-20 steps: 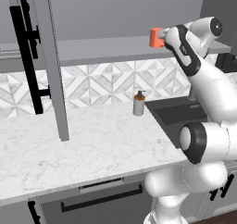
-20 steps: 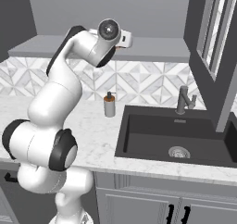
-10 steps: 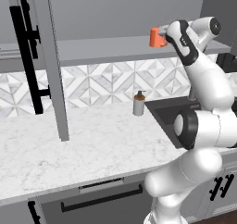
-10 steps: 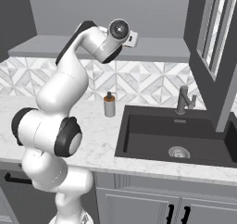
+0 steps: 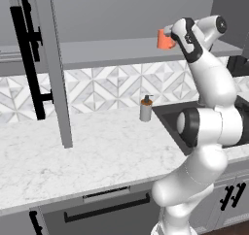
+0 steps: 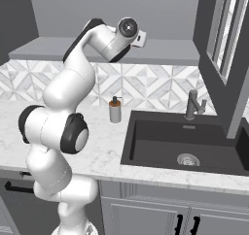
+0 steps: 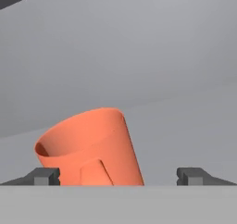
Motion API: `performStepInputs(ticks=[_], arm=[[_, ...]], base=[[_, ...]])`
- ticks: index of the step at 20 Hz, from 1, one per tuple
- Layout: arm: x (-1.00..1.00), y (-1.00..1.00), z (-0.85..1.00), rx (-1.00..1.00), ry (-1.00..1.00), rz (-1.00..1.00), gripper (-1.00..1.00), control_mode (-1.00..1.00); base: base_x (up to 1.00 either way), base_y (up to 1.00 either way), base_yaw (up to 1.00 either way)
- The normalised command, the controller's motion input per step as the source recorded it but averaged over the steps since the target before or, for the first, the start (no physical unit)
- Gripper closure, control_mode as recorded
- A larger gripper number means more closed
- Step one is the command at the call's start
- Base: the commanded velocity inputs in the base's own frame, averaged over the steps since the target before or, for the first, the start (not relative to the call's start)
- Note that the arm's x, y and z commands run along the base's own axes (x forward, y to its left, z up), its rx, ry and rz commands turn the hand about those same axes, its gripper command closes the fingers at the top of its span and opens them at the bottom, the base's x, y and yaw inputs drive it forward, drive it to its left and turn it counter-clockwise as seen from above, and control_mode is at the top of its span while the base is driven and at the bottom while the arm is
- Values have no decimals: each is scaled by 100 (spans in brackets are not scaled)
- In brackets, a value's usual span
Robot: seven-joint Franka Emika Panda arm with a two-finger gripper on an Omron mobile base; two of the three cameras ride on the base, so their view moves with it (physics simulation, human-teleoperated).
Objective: Gather all objects into one cabinet and sort the glasses and bowls to opposite sides.
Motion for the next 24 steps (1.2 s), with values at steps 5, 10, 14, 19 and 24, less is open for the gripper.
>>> performStepInputs(ticks=[5,10,14,19,24], arm=[[0,0,0,0,0,0,-100,-100],[2,28,-14,11,0,0,100,-100],[0,0,0,1,0,0,100,-100],[-41,4,0,-2,-6,0,100,-100],[-95,1,3,-5,-14,6,100,-100]], base=[[0,0,0],[0,0,0],[0,0,0],[0,0,0],[0,0,0]])
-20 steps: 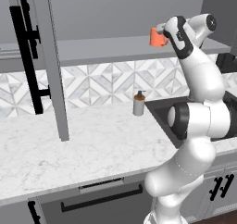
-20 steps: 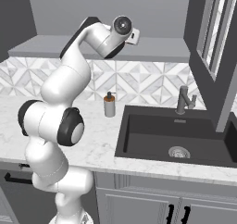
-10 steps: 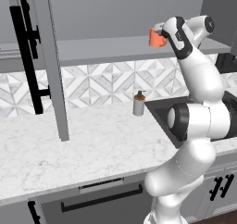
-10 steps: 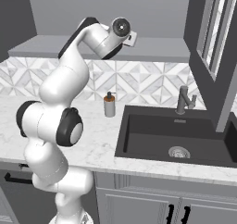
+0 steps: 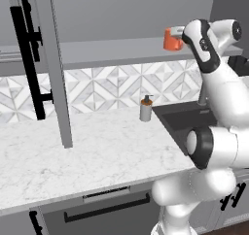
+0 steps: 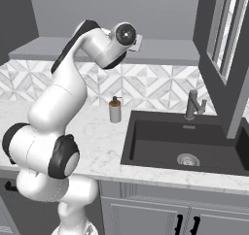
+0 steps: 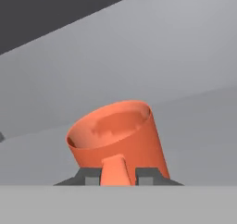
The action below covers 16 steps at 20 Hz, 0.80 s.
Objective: Gather all objects into one cabinet and sort the glasses and bowls to opposite sides.
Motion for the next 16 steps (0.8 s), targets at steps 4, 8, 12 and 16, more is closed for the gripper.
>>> performStepInputs(ticks=[4,8,12,16], arm=[[-100,0,25,-5,-20,9,100,-100],[-100,6,43,-8,-9,12,100,-100],[-100,10,41,-6,0,18,100,-100],[-100,18,21,-5,5,16,100,-100]], base=[[0,0,0],[0,0,0],[0,0,0],[0,0,0]])
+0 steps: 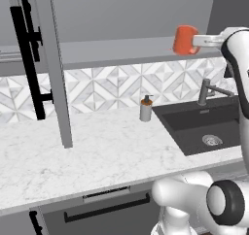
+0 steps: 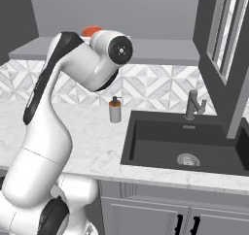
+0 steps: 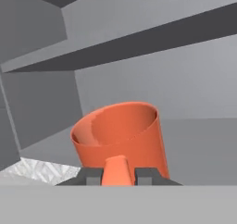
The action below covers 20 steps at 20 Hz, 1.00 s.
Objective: Gather all objects into one cabinet and sort the glasses and bowls to opposite sides.
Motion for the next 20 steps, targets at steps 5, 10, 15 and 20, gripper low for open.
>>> performStepInputs(ticks=[5,10,15,20], arm=[[-20,4,1,0,2,3,100,100],[0,0,0,0,0,0,100,100],[0,0,0,0,0,0,100,100],[0,0,0,0,0,0,100,100]], base=[[-80,14,8],[-100,18,5],[-100,11,31],[-85,-2,45]])
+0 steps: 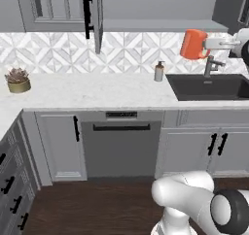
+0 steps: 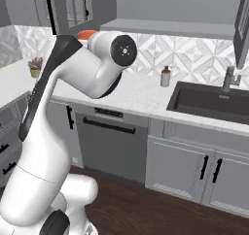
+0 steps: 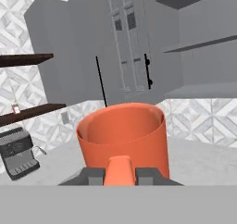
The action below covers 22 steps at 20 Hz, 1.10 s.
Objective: Gather all objects into one cabinet and sort the glasses and bowls to opposite sides.
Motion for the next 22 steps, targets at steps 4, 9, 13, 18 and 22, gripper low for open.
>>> performStepInputs(ticks=[4,9,13,18,22], arm=[[0,0,0,0,0,0,100,100],[0,0,0,0,0,0,100,100],[0,0,0,0,0,0,100,100],[0,0,0,0,0,0,100,100],[0,0,0,0,0,0,100,100]], base=[[-53,-9,60],[-29,1,66],[-22,13,74],[-12,29,80],[-5,49,85]])
